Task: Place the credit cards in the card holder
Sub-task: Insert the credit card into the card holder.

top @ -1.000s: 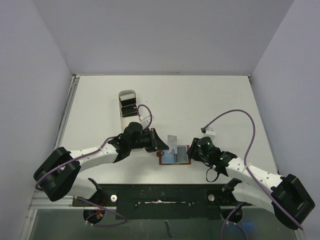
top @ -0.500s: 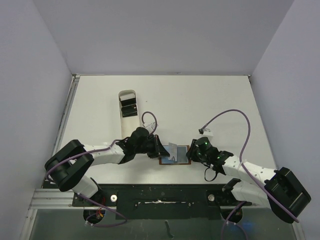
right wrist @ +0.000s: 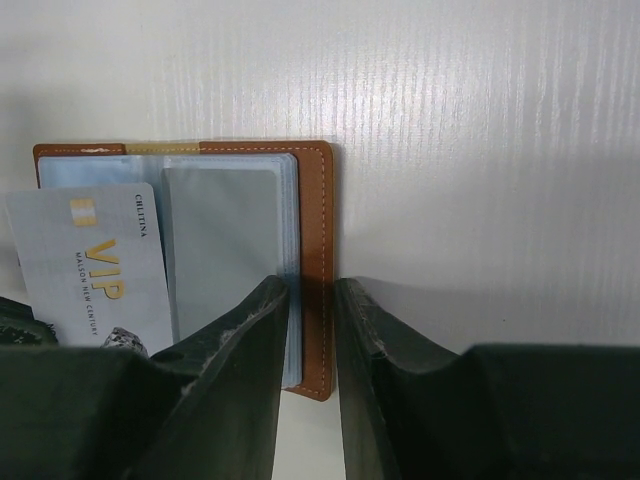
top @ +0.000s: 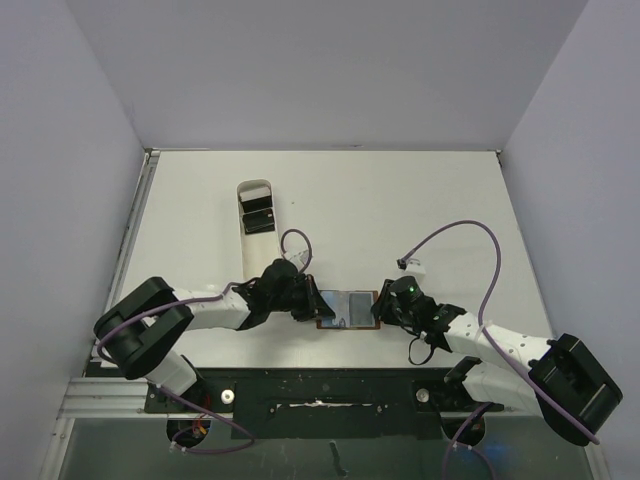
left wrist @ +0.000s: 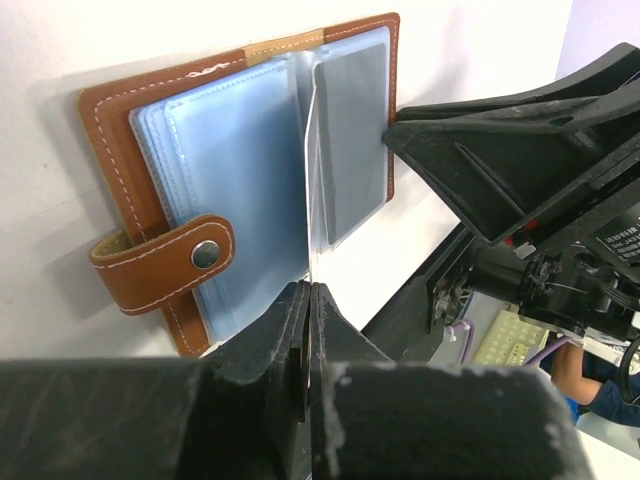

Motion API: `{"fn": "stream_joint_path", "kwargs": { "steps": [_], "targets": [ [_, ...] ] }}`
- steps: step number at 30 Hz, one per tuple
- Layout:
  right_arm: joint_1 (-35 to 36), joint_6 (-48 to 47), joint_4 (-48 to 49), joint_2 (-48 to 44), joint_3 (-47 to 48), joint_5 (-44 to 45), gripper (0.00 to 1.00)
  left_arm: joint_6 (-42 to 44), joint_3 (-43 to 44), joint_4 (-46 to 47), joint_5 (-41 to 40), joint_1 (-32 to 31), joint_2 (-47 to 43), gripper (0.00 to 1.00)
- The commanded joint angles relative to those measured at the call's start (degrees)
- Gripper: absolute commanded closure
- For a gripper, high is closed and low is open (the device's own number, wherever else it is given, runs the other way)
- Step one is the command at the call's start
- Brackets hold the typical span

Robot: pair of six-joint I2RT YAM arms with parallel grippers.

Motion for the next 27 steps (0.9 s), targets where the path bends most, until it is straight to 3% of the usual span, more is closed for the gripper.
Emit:
{"fn": "stream_joint_path", "kwargs": {
  "steps": [1,7,15,27],
  "targets": [
    [0.70,0.43,0.70,-0.25,-0.92,1.65,0.75,-0.72,-0.30,4.90,0.78,-0.31,0.83,1.00],
    [0.79,0.42,0.87,-0.29,-1.19,1.75,0.75,-1.25,-0.25,5.62,1.32,-0.31,0.87,1.00],
    [1.00,0.40,0.72,-0.56,-1.32,1.95,0.76,2.74,4.23,-4.88,-1.08,-0.36,-4.29,1.00],
    [1.19,0.42,0.82,-0.41,-1.26,2.06,0.76,1.70,3.97,-0.82,1.85,-0.26,0.39,1.00]
  ]
}}
